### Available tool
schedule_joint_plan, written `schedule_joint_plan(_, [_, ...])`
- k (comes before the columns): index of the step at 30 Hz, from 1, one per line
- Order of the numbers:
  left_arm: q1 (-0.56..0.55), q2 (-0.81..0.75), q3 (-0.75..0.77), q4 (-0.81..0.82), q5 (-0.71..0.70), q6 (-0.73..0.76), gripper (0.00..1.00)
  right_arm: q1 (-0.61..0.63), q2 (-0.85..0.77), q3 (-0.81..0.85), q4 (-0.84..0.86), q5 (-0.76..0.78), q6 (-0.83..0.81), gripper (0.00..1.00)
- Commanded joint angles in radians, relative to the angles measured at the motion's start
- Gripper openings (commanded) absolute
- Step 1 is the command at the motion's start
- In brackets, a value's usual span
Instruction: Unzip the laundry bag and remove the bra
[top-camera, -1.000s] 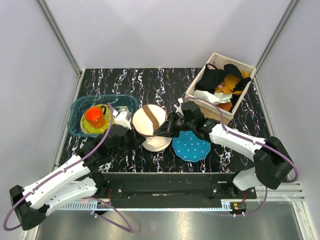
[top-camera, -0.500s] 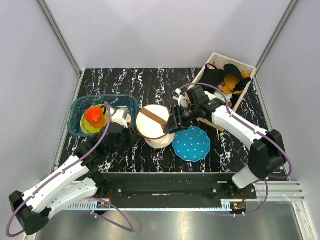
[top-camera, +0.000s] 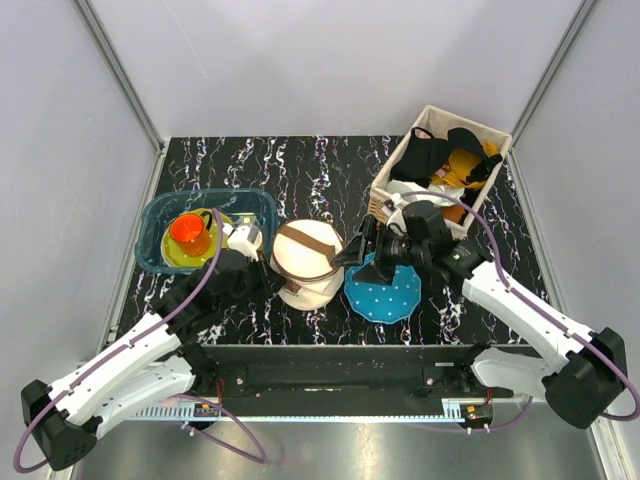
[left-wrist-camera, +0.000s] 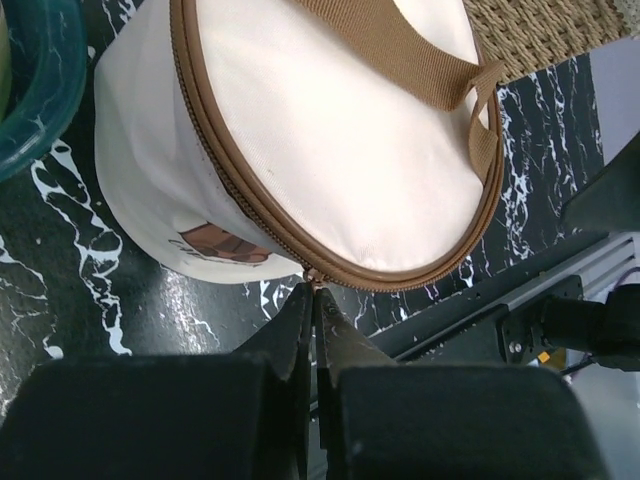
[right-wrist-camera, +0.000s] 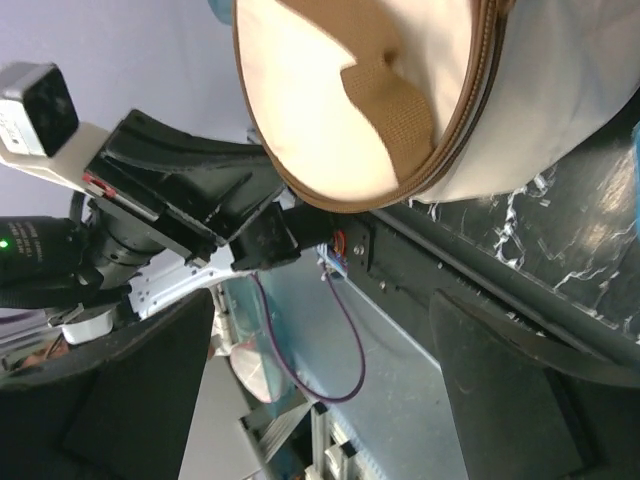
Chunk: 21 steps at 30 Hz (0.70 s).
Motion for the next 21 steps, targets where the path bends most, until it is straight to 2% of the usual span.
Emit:
schedule_joint_plan(1, [-0.023,-0.05,-0.026,0.043,0.029,-0.066,0.0,0.102,0.003,-0.08,0.149,0.145,0.255,0.95])
schedule_joint_plan(5, [-0.077,-0.053,-0.038,0.052,0.003,-0.109,0.0,0.16,0.068,-0.117,0.299,0.163,0.344,0.95])
schedule_joint_plan(8, [-0.125,-0.052,-0.05,0.063,-0.031,-0.133,0.0,0.168,0.144,-0.117,0.428,0.12,0.339,0.89])
schedule_joint_plan(11, [-0.143,-0.04,-0.055,0.075,-0.037,-0.145,0.0,0.17,0.233,-0.089,0.485,0.11,0.309,0.81])
schedule_joint_plan(14, [-0.151,-0.04,-0.049,0.075,-0.04,-0.144,0.0,0.168,0.305,-0.066,0.488,0.121,0.245,0.61])
schedule_joint_plan(15, [-0.152,-0.043,-0.044,0.068,-0.043,-0.141,0.0,0.17,0.328,-0.062,0.473,0.132,0.237,0.28])
schedule_joint_plan(16, [-0.152,-0.044,-0.032,0.049,-0.049,-0.136,0.0,0.168,0.336,-0.068,0.47,0.141,0.233,0.11])
schedule_joint_plan(17, [-0.152,-0.047,-0.026,0.035,-0.063,-0.124,0.0,0.168,0.336,-0.077,0.474,0.165,0.219,0.0])
schedule_joint_plan(19, [-0.152,-0.052,0.0,-0.018,-0.103,-0.104,0.0,0.17,0.316,-0.092,0.47,0.187,0.188,0.0])
schedule_joint_plan(21, [-0.151,-0.066,0.02,-0.06,-0.135,-0.069,0.0,0.168,0.267,-0.077,0.397,0.245,0.093,0.0])
